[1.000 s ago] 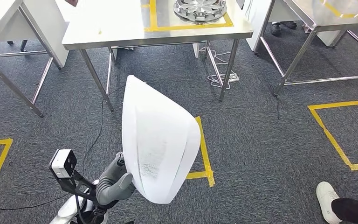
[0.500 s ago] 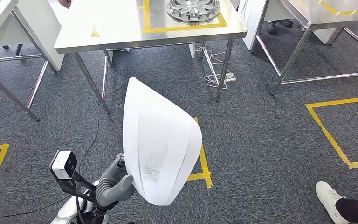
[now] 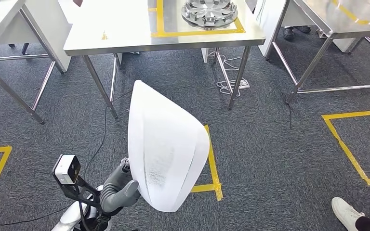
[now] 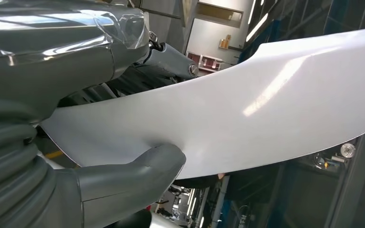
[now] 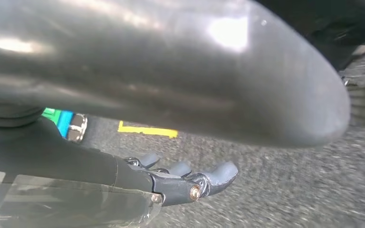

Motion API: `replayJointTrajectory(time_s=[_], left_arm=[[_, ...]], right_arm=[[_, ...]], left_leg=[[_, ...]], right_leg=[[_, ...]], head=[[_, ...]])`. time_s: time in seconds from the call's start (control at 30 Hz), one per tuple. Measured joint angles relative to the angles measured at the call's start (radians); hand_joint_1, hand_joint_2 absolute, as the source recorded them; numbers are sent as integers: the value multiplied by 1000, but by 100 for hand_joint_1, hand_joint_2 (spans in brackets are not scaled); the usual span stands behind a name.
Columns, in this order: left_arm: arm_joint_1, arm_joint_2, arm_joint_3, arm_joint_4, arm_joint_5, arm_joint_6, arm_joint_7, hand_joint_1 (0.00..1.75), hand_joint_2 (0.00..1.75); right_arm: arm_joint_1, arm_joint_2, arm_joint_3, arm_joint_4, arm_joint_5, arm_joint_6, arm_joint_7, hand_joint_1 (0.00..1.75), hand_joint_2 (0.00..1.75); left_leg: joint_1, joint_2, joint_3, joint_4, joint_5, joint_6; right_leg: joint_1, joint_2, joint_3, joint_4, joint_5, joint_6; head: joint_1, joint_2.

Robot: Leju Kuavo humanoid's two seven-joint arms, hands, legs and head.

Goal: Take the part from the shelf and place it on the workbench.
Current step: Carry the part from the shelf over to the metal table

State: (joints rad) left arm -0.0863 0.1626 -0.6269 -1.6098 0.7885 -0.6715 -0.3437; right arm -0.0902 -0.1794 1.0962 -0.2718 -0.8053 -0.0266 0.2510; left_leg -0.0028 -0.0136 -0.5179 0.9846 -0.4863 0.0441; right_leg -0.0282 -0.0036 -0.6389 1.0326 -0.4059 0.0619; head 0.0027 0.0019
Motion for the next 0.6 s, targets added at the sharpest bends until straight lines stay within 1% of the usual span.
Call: replayJointTrajectory(time_s=[0.03, 0.07, 0.1, 0.13, 0.17, 0.2, 0.23, 0.27, 0.3, 0.33, 0.37, 0.4, 0.43, 0.47, 0.5, 0.53, 0.57, 0.6], left_arm=[[0, 0, 0, 0, 0, 0, 0, 175, 175], [0, 0, 0, 0, 0, 0, 0, 175, 175], [-1, 0, 0, 0, 0, 0, 0, 175, 175], [-1, 0, 0, 0, 0, 0, 0, 175, 175], [-1, 0, 0, 0, 0, 0, 0, 175, 175], [-2, 0, 0, 0, 0, 0, -1, 175, 175], [-1, 1, 0, 0, 0, 0, -1, 175, 175], [-1, 1, 0, 0, 0, 0, -1, 175, 175], [0, 2, 0, 0, 0, 0, -1, 175, 175], [0, 2, 0, 0, 0, 0, -1, 175, 175], [1, 3, 0, 1, 0, 0, -1, 175, 175], [1, 3, 0, 1, 0, 0, -1, 175, 175], [0, 3, 0, 1, 0, 0, -1, 175, 175], [0, 3, 0, 1, 0, 0, -1, 175, 175], [0, 4, 0, 1, 0, 0, -1, 175, 175], [-2, 4, 0, 0, 0, 0, -1, 175, 175], [-3, 4, 1, 0, 0, 0, -1, 175, 175], [-4, 4, 1, 0, 0, 0, -1, 175, 175]], right_arm=[[0, 0, 0, 0, 0, 1, 0, 0, 0], [0, 1, 0, 0, 0, 1, 1, 0, 0], [0, 2, 0, 0, 0, 1, 1, 0, 0], [0, 2, -1, 0, 0, 1, 2, 0, 0], [1, 3, -1, 0, 0, 1, 2, 0, 0], [1, 3, -1, 0, 0, 1, 2, 0, 0], [1, 3, -1, 0, 0, 1, 2, 0, 0], [1, 3, -1, 0, 0, 1, 2, 0, 0], [2, 2, -1, 0, 0, 1, 2, 0, 0], [3, 2, -1, 0, 0, 1, 2, 0, 0], [3, 2, -1, 0, 0, 1, 2, 0, 0], [4, 3, -1, 0, 0, 1, 2, 0, 0], [4, 3, -1, 0, 0, 1, 2, 0, 0], [3, 7, -1, 0, 0, 1, 2, 0, 0], [1, 9, -1, 0, 0, 2, 2, 0, 0], [0, 12, -1, 0, 0, 2, 2, 0, 0], [-2, 14, -1, 1, 1, 4, 1, 0, 0], [-3, 12, -2, 1, 3, 7, 1, 0, 0]], left_leg=[[-2, 0, 2, 2, -8, -5], [-3, 0, 4, 3, -14, -10], [-1, 1, 6, 3, -19, -13], [2, 2, 6, 6, -25, -18], [5, 4, 0, 24, -36, -24], [7, 6, -19, 62, -54, -29], [8, 8, -50, 120, -77, -34], [8, 10, -95, 197, -105, -37], [9, 10, -141, 267, -124, -38], [9, 10, -177, 313, -124, -37], [8, 11, -198, 322, -102, -33], [6, 11, -194, 284, -57, -26], [3, 11, -174, 214, 0, -14], [-2, 11, -149, 145, 43, 1], [-7, 13, -127, 87, 71, 16], [-13, 14, -110, 51, 79, 28], [-19, 14, -103, 33, 73, 37], [-22, 13, -94, 16, 70, 43]], right_leg=[[1, 0, 12, -23, 5, -8], [4, 1, 16, -25, 1, -21], [4, 2, 17, -25, -3, -31], [4, 3, 19, -25, -7, -39], [3, 4, 24, -26, -12, -47], [1, 5, 30, -27, -17, -54], [2, 5, 36, -27, -22, -60], [3, 5, 42, -27, -29, -65], [6, 6, 48, -27, -35, -68], [8, 6, 57, -27, -43, -69], [12, 7, 69, -27, -52, -69], [15, 9, 84, -27, -61, -69], [19, 10, 99, -28, -72, -69], [21, 10, 112, -30, -81, -69], [22, 11, 122, -33, -89, -66], [22, 11, 126, -36, -94, -63], [21, 10, 128, -36, -93, -56], [21, 9, 133, -36, -89, -49]], head=[[-1, 0], [-1, 0], [-2, 0], [-2, 0], [-2, 0], [-3, 0], [-3, 0], [-4, 0], [-4, 0], [-4, 0], [-4, 0], [-4, 0], [-4, 0], [-2, 0], [-1, 0], [0, 0], [1, 0], [0, 0]])
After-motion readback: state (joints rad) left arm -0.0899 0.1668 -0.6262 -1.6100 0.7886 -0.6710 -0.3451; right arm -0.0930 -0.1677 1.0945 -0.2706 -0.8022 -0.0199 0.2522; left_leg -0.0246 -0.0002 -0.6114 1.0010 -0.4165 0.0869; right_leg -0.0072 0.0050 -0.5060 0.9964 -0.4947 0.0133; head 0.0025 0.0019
